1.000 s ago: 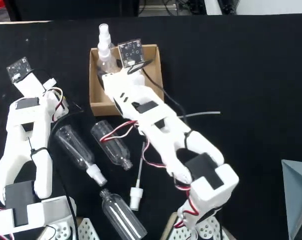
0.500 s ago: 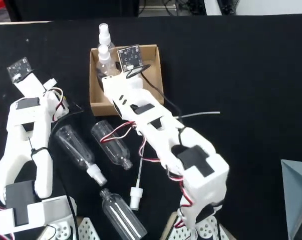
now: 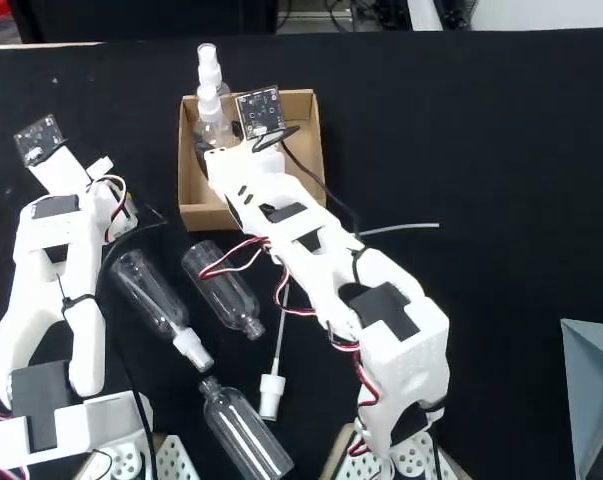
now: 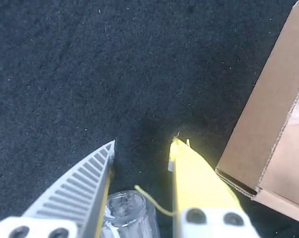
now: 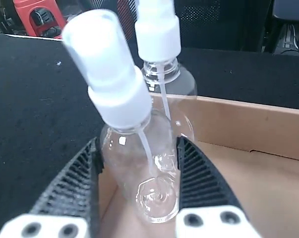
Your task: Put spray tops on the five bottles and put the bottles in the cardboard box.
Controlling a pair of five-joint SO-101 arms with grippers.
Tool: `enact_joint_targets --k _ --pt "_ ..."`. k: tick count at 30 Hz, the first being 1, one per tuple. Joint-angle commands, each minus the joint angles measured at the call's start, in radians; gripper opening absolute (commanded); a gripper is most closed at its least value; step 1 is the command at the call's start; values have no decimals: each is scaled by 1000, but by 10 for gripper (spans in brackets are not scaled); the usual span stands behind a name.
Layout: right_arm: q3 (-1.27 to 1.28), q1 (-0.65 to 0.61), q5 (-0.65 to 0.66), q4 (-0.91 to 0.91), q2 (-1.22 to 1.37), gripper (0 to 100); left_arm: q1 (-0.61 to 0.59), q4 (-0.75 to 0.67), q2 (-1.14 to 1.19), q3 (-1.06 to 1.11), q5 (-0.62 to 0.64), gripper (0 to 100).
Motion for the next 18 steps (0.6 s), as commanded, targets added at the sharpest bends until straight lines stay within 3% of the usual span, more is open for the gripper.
enact_joint_targets --k 1,10,18 --pt "-74 37 0 -26 -2 69 -8 -49 -5 -16 2 155" --pt "-73 35 0 -26 -1 72 -8 -64 -5 -7 2 155" --pt "-56 32 -5 -25 -1 240 -8 -66 -5 -7 2 155"
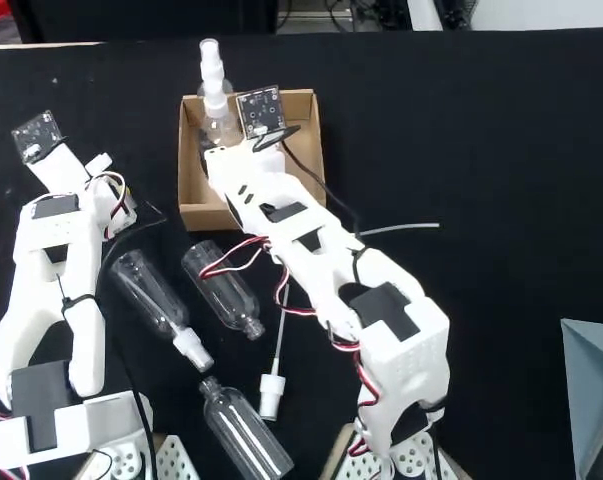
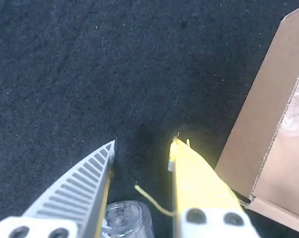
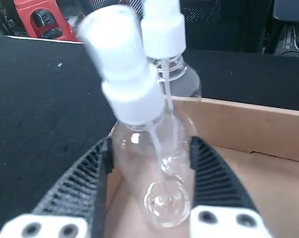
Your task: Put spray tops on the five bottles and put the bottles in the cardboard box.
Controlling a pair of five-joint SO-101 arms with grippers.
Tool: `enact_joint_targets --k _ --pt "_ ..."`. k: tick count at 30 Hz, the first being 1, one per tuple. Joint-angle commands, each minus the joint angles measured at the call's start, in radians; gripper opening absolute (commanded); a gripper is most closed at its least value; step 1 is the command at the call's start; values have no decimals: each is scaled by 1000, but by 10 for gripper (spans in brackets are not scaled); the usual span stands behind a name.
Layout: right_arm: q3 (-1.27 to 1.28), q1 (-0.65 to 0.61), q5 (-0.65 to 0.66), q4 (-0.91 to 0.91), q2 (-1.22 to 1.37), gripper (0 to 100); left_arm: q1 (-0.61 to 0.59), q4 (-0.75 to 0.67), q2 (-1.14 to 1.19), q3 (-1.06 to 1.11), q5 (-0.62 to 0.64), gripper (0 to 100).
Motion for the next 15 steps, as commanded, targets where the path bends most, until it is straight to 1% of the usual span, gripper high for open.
enact_joint_targets --k 1,15 --pt "-54 32 -3 -25 -5 248 -8 -21 -5 -7 2 155" --pt "-44 29 -5 5 -12 255 -8 -21 -5 -7 2 155"
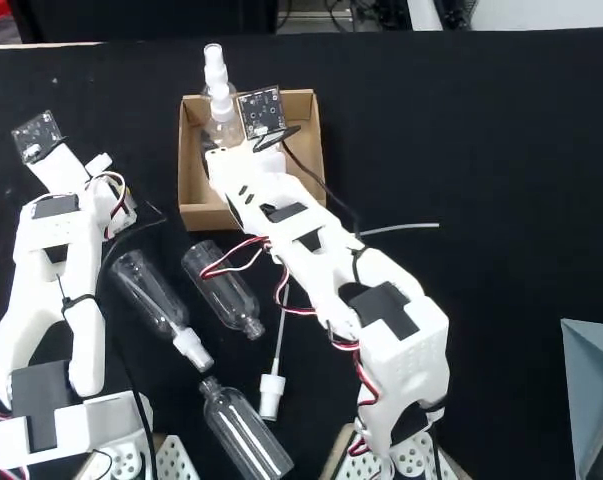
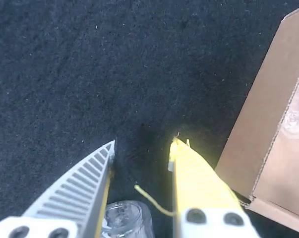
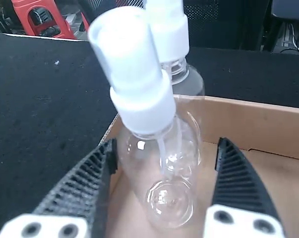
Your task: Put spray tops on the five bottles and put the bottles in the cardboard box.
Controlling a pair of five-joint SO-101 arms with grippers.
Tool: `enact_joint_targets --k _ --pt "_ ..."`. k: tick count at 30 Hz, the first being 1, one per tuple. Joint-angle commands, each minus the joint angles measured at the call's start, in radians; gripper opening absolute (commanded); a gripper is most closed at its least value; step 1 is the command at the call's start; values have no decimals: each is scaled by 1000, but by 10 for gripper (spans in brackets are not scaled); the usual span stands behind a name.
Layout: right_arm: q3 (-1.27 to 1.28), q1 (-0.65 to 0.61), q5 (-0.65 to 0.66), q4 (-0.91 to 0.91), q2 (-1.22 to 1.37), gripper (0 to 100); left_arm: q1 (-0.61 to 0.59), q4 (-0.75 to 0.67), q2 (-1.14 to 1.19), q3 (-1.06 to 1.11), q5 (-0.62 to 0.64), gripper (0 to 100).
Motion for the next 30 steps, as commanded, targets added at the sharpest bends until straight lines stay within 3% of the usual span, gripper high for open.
enact_joint_targets --k 1,20,30 --pt "-44 31 -5 5 -12 255 -8 -21 -5 -7 2 155" --pt "-42 29 0 61 -24 255 -10 -23 -5 -7 2 155" --pt "-30 31 -2 181 -104 255 -10 -23 -5 -7 2 155"
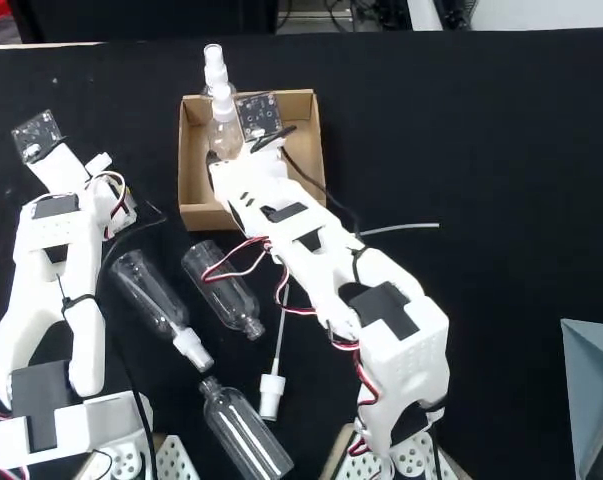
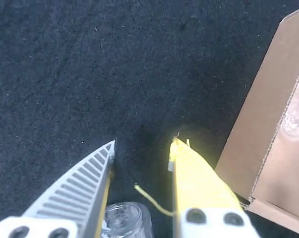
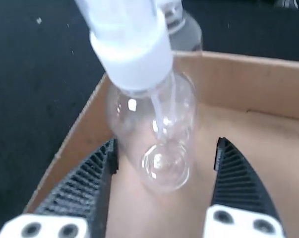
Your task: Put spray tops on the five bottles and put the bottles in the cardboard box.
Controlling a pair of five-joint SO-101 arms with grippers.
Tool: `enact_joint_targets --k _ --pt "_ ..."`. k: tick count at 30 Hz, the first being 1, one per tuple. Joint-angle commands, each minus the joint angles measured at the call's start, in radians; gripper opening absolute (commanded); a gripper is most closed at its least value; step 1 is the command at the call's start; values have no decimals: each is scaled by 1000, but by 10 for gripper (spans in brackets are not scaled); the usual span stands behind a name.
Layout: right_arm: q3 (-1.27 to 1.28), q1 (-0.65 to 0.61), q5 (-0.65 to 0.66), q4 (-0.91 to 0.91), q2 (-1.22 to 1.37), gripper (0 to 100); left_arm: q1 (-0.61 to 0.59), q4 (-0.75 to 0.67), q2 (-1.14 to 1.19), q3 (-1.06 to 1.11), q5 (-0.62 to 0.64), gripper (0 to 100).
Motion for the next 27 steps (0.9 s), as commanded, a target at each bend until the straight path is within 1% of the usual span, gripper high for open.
enact_joint_targets --k 1,17,21,23,27 --pt "-24 29 0 9 -105 255 -10 -17 -5 -8 2 155" --pt "156 32 0 11 -302 252 -10 -17 -5 -10 2 155" --pt "202 34 0 12 -358 251 -30 -17 -5 -15 2 155" --pt "219 34 0 44 -398 251 -35 -17 -5 -15 2 155" --pt "217 34 0 198 -483 251 -35 -17 -5 -15 2 155"
